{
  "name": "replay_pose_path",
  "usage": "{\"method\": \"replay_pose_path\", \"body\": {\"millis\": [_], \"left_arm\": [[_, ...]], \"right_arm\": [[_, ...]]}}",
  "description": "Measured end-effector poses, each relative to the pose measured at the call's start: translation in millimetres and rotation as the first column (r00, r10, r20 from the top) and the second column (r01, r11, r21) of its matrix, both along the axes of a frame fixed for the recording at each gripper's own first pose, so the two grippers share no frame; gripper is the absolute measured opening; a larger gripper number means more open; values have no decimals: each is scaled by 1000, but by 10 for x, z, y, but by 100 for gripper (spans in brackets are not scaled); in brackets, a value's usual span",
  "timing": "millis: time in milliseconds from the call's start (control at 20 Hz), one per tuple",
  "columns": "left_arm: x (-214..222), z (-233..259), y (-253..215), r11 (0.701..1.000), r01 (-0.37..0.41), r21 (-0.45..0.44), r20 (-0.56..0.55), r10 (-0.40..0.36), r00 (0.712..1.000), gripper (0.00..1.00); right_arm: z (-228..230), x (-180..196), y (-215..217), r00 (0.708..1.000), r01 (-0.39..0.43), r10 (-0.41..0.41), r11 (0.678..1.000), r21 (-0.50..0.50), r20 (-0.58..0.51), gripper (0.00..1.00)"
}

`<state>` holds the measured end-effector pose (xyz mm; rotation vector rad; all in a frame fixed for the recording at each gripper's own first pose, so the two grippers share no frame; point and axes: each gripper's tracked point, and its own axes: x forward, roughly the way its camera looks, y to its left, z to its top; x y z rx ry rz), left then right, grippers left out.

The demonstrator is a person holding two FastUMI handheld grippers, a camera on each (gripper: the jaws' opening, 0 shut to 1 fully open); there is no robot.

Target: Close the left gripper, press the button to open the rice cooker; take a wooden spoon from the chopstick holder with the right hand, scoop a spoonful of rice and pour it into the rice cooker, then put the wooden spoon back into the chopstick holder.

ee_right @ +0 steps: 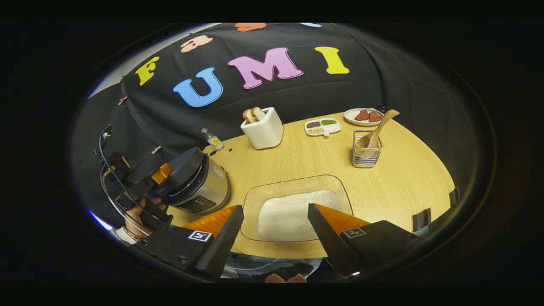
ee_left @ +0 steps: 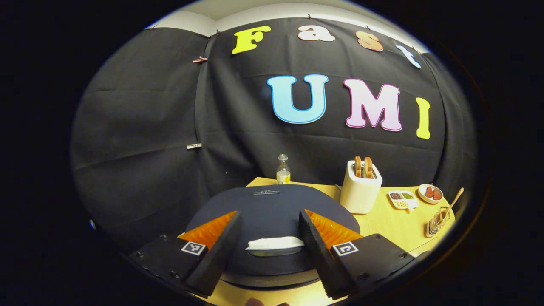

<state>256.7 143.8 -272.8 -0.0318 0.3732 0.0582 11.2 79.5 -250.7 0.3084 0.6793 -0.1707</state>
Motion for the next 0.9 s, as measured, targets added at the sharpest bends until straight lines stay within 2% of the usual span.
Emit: {"method": "replay_pose_path", "body": {"millis": [50,350,500,600,650,750,900], "left_arm": [[-28,-161,-9,1000,0,-15,-39,-1,999,94],[-103,-224,-26,1000,-3,-30,-23,2,1000,95],[-110,-181,-25,999,24,-34,12,-23,1000,95],[-131,-145,-39,997,52,-50,-10,-53,999,95],[-212,-73,-21,996,57,-66,-29,-58,998,94],[-237,312,-52,992,64,-112,30,-61,998,92],[-415,581,-262,980,138,-144,28,-135,990,94]], "right_arm": [[-9,2,12,1000,-3,3,1000,1,-3,95],[-4,33,108,1000,-18,18,1000,1,-2,95],[81,35,42,1000,0,0,1000,4,18,95],[152,37,-15,999,18,-18,1000,8,35,95],[190,36,-48,999,24,-24,1000,6,43,95],[279,44,-122,997,38,-38,999,-2,63,95],[447,92,-209,993,66,-67,998,6,102,95]]}}
